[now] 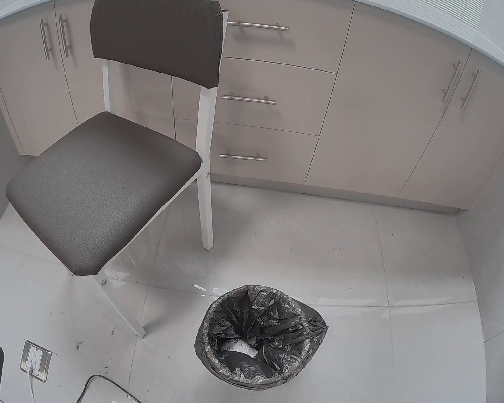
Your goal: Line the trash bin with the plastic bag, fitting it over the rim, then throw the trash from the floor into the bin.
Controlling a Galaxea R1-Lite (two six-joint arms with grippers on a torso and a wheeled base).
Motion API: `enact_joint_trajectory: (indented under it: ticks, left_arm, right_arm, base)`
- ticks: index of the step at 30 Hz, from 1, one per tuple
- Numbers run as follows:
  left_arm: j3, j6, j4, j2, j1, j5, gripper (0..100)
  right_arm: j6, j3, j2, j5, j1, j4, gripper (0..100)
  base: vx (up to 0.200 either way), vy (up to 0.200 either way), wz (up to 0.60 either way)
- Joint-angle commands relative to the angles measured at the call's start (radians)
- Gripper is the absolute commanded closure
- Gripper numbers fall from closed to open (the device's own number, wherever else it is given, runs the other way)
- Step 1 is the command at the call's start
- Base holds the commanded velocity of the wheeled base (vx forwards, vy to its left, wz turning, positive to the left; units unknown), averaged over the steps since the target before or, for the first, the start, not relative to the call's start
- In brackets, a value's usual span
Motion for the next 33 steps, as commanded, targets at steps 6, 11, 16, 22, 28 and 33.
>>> enact_joint_trajectory:
  ticks: [6, 11, 16, 22, 28, 33]
  left_arm:
    - [0.018, 0.0, 0.0, -0.015, 0.0, 0.0, 0]
    - [0.018, 0.0, 0.0, -0.015, 0.0, 0.0, 0]
    - [0.018, 0.0, 0.0, -0.015, 0.0, 0.0, 0]
    - [0.018, 0.0, 0.0, -0.015, 0.0, 0.0, 0]
    - [0.018, 0.0, 0.0, -0.015, 0.0, 0.0, 0]
    - [0.018, 0.0, 0.0, -0.015, 0.0, 0.0, 0]
  right_arm:
    - [0.177, 1.393, -0.008, -0.172, 0.0, -0.937, 0]
    - [0.172, 1.391, -0.008, -0.142, -0.002, -0.926, 0]
    - [0.111, 1.391, -0.008, -0.013, -0.003, -0.929, 0]
    - [-0.084, 1.39, -0.008, 0.205, -0.003, -0.92, 0]
    - [0.091, 1.388, -0.008, 0.202, -0.002, -0.92, 0]
    - [0.124, 1.388, -0.008, 0.048, -0.002, -0.922, 0]
  base:
    - [0.0, 0.0, 0.0]
    - [0.0, 0.0, 0.0]
    - [0.0, 0.0, 0.0]
    - [0.0, 0.0, 0.0]
    - [0.0, 0.0, 0.0]
    - [0.0, 0.0, 0.0]
